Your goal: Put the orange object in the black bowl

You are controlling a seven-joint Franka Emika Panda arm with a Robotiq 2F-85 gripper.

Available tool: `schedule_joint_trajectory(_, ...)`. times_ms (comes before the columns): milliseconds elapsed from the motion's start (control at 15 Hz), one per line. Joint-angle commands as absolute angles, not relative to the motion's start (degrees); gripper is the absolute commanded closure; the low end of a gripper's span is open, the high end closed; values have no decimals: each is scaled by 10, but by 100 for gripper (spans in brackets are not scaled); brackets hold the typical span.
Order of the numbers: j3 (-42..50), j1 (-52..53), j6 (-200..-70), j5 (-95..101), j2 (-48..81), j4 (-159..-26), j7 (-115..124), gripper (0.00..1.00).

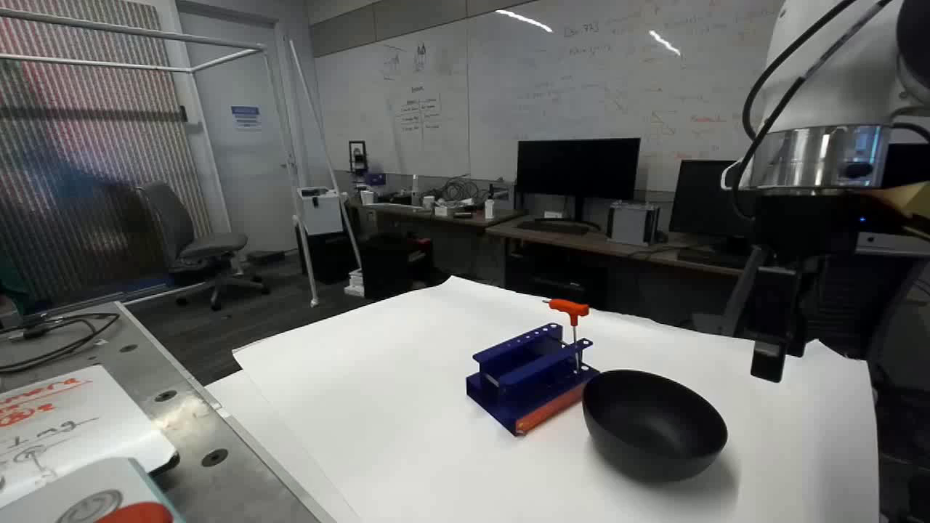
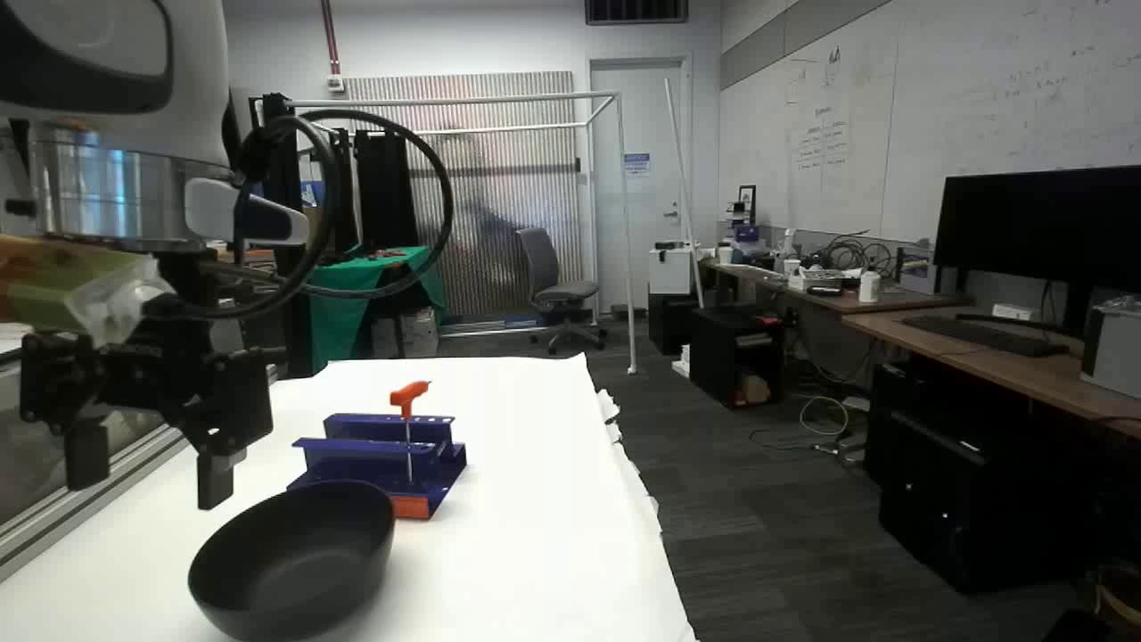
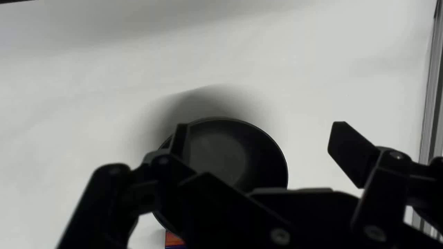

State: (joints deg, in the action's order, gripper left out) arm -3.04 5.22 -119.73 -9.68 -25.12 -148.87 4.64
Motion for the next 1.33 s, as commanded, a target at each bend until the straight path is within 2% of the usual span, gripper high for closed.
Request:
schedule_joint_trajectory(0, -33, 49, -1196, -98, -251, -1488, 45, 0)
schedule_joint_trajectory(267, -46, 43, -1202, -90, -222, -1463, 83, 0)
schedule_joint_trajectory(467, -72, 27, -1241, -61, -140, -1376, 176, 0)
schedule_joint_trajectory(733, -80, 22, -1219, 0, -28, -1238, 248, 0)
schedule_joint_trajectory(1267, -28, 47, -1129, 105, 191, -984, 313, 0)
